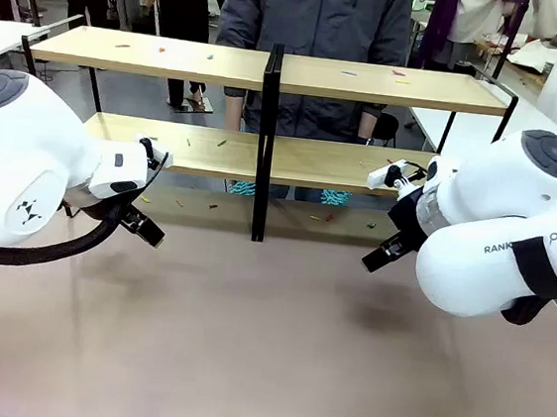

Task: Clean the shelves.
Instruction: Pick up the Duster when the human hands it over.

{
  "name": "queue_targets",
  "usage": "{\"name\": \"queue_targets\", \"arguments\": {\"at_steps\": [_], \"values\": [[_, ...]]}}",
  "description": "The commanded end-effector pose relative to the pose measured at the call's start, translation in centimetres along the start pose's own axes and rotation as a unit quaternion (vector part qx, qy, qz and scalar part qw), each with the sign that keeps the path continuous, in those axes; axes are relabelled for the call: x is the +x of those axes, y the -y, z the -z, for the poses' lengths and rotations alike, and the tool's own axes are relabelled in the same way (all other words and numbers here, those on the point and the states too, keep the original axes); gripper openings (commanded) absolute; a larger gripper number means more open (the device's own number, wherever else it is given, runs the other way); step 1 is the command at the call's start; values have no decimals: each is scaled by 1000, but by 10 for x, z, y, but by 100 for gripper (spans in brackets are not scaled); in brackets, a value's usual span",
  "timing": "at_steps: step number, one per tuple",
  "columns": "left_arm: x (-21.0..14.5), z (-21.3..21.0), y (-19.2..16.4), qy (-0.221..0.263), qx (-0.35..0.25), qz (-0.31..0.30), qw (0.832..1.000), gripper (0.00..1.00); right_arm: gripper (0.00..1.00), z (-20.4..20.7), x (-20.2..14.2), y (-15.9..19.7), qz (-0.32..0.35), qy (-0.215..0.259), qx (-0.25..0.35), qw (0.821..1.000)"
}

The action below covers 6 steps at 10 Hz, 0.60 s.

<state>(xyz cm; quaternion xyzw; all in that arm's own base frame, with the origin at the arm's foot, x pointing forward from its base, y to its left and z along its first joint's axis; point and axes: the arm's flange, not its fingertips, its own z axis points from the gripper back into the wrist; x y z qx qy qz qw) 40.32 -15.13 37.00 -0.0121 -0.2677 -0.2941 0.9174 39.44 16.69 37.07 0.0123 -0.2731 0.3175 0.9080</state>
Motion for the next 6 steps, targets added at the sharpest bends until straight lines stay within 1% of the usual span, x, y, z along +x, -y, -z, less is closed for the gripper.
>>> {"name": "queue_targets", "arguments": {"at_steps": [1, 6], "values": [[0, 0, 0, 0, 0, 0, 1000, 100, 100, 0, 0, 0, 0, 0, 0, 1000], [0, 0, 0, 0, 0, 0, 1000, 100, 100, 0, 0, 0, 0, 0, 0, 1000]]}}
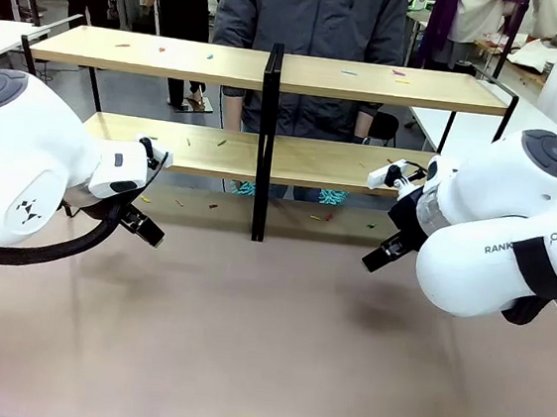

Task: Clean the shelves.
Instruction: Pick up the Duster when the human hands it over.

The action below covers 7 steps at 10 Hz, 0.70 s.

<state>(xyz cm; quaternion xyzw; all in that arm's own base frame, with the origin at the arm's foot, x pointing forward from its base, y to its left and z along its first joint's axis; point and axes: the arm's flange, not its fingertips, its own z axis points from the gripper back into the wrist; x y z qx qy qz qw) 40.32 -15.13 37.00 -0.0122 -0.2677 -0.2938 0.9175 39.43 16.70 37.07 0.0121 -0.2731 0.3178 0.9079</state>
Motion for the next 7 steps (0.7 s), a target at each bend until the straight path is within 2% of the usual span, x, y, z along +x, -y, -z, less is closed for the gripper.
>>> {"name": "queue_targets", "arguments": {"at_steps": [1, 7], "values": [[0, 0, 0, 0, 0, 0, 1000, 100, 100, 0, 0, 0, 0, 0, 0, 1000], [0, 0, 0, 0, 0, 0, 1000, 100, 100, 0, 0, 0, 0, 0, 0, 1000]]}}
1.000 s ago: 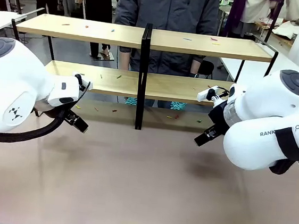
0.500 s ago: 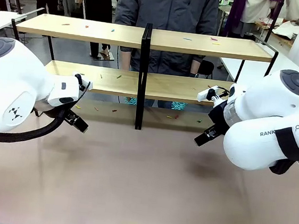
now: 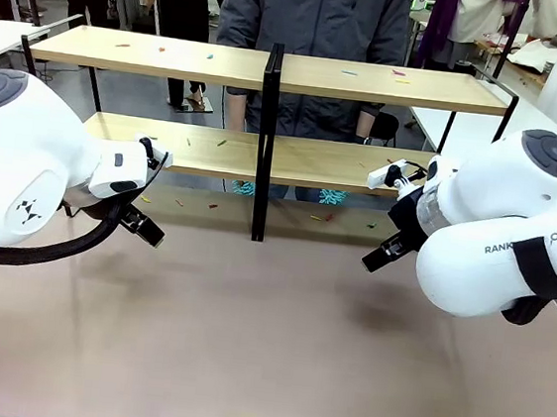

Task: Clean the shelves.
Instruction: Pick up the Duster when the human hands it over.

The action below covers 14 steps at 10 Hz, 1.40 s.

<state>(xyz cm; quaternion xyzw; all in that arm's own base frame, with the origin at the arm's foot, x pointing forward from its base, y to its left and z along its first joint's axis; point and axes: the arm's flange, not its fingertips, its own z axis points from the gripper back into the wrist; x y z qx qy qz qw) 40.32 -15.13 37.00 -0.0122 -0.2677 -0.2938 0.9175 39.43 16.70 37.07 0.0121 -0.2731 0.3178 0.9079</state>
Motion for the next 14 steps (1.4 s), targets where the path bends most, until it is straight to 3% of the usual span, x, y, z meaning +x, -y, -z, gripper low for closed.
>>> {"name": "queue_targets", "arguments": {"at_steps": [1, 3, 4, 6, 8, 9, 10, 11, 12, 13, 14], "values": [[0, 0, 0, 0, 0, 0, 1000, 100, 100, 0, 0, 0, 0, 0, 0, 1000], [0, 0, 0, 0, 0, 0, 1000, 100, 100, 0, 0, 0, 0, 0, 0, 1000], [0, 0, 0, 0, 0, 0, 1000, 100, 100, -20, -2, -1, -44, -20, -6, 999], [-22, -114, 13, 139, 6, 39, 989, 100, 100, -131, -6, -8, -59, 61, -36, 996], [-89, -226, 37, 252, 21, 88, 963, 100, 100, -245, -46, -31, -81, 139, -79, 984], [-122, -245, 48, 281, 1, 123, 952, 100, 100, -270, -65, -41, -83, 169, -80, 979], [-125, -241, 43, 274, 3, 86, 958, 100, 100, -268, -65, -44, -86, 193, -90, 973], [55, -228, 20, 254, 32, 82, 963, 100, 100, -248, 30, -12, -63, 144, -78, 984], [45, -274, 23, 283, 21, 91, 955, 100, 100, -297, 16, -23, -68, 177, -88, 978], [60, -253, 19, 208, 9, 77, 975, 100, 100, -286, 22, -18, -44, 164, -94, 981], [66, -247, 20, 187, 7, 69, 980, 100, 100, -288, 23, -16, -32, 168, -99, 980]]}}
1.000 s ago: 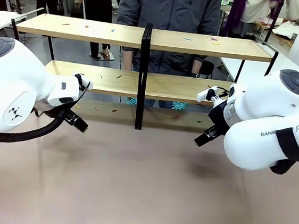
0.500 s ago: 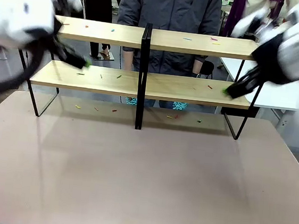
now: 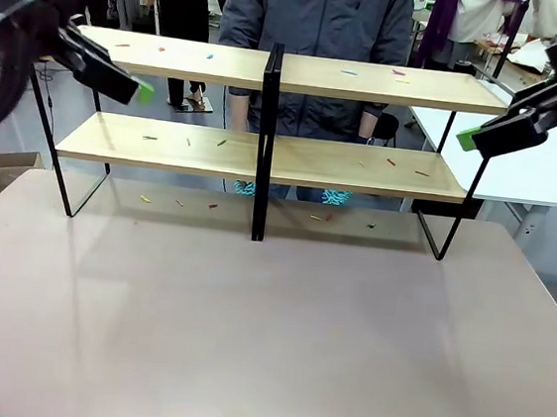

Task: Clean the shelves.
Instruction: Pick up the Duster when the human hands it over.

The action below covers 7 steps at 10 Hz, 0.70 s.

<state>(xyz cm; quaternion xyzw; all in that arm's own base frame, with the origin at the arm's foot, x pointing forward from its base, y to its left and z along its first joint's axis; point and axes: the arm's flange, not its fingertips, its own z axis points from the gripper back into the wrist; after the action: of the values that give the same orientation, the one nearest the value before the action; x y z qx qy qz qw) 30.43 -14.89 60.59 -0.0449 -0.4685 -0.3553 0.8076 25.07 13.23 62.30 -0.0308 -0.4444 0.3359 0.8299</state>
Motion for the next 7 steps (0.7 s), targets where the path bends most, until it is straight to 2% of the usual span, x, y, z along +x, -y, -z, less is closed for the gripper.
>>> {"name": "queue_targets", "arguments": {"at_steps": [1, 4, 5, 7], "values": [[19, 12, -3, -46, 4, -26, 999, 100, 100, 5, 8, 4, 31, 2, -20, 999], [24, 18, -11, -85, -5, -88, 992, 100, 100, 7, 17, 4, 75, 4, -16, 997], [24, 15, -13, -50, -11, -116, 992, 100, 100, 4, 23, 5, 109, 9, -11, 994], [20, 3, -16, -15, 11, -150, 989, 100, 100, -7, 30, 3, 142, 32, -4, 989]]}}
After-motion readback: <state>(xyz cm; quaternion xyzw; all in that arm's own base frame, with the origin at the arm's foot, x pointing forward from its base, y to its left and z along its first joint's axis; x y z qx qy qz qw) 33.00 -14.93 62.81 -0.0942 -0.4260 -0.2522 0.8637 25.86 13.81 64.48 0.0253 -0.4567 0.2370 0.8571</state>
